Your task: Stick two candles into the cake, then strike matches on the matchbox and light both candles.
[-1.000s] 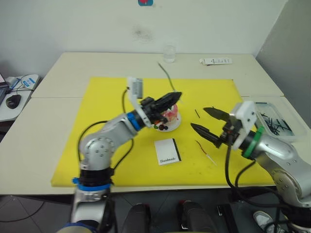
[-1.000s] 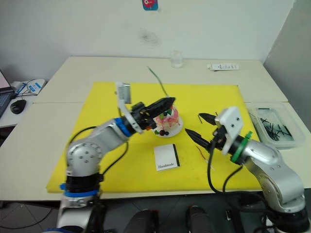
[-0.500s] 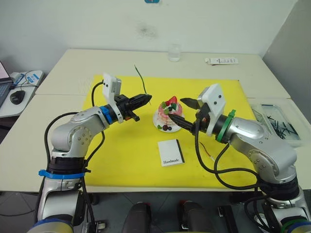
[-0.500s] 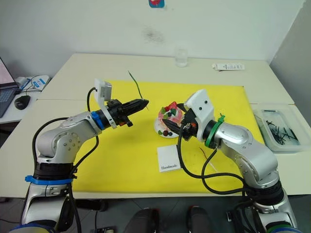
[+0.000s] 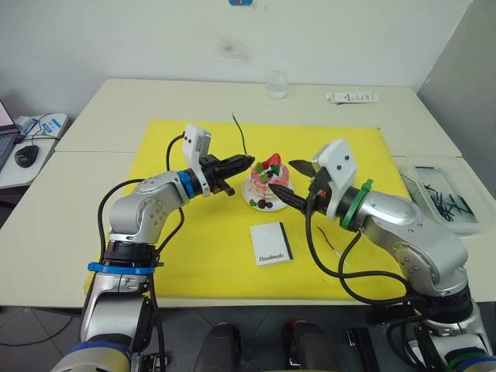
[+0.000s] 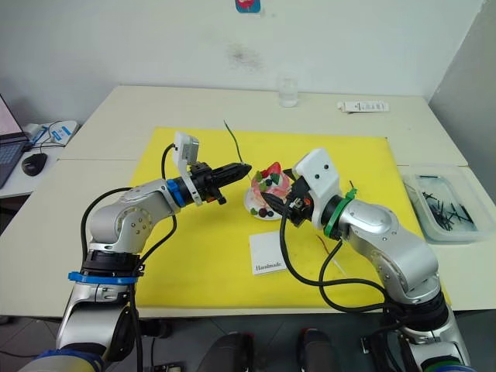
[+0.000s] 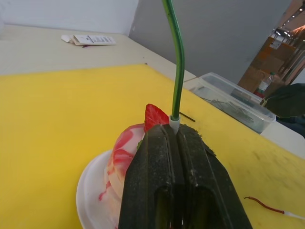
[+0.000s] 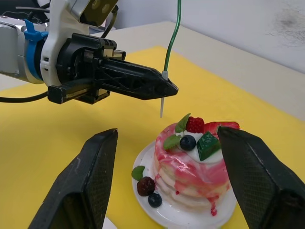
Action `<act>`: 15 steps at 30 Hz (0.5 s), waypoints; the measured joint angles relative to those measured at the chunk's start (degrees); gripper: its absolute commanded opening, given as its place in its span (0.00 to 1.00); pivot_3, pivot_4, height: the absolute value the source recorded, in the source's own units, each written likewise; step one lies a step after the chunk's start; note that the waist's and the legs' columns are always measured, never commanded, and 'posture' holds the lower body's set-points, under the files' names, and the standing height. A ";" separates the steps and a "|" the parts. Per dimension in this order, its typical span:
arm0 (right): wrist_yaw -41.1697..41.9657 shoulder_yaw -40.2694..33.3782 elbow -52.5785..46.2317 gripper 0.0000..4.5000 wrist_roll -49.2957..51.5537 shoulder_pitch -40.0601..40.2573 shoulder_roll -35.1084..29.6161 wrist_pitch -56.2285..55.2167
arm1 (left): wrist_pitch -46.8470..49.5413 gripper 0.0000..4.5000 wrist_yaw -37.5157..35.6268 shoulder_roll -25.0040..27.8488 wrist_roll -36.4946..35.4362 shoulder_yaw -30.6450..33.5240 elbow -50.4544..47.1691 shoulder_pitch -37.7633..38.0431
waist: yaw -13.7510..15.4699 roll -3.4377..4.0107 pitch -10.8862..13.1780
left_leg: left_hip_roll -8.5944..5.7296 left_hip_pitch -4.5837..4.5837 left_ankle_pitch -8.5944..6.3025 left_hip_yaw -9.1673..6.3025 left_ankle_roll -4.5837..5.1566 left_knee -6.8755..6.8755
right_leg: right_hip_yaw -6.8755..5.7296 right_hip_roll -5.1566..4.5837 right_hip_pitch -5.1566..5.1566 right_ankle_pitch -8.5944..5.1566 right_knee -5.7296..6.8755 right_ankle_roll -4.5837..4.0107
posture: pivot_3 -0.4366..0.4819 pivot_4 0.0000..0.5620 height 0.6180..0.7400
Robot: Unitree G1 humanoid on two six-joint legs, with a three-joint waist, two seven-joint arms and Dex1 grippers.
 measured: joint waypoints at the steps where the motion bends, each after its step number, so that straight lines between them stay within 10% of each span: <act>1: 0.07 0.00 0.00 0.76 -0.27 0.25 -0.05 -0.06 | -0.30 0.00 -0.29 -0.13 0.53 -0.01 0.72 -0.10 | -0.01 0.00 0.00 | 0.00 0.01 0.00 0.00 0.00 0.00 | 0.00 0.01 0.00 0.00 0.01 0.00 | 0.48 0.27 1.00; 15: 0.04 0.00 -0.52 0.76 -1.29 1.81 -0.02 -0.33 | -2.88 0.00 -2.31 -2.42 4.65 -0.53 4.39 -0.63 | -0.01 0.00 0.00 | 0.00 0.01 0.00 -0.01 0.00 0.01 | -0.02 0.02 0.00 0.00 0.02 0.01 | 0.48 0.27 1.00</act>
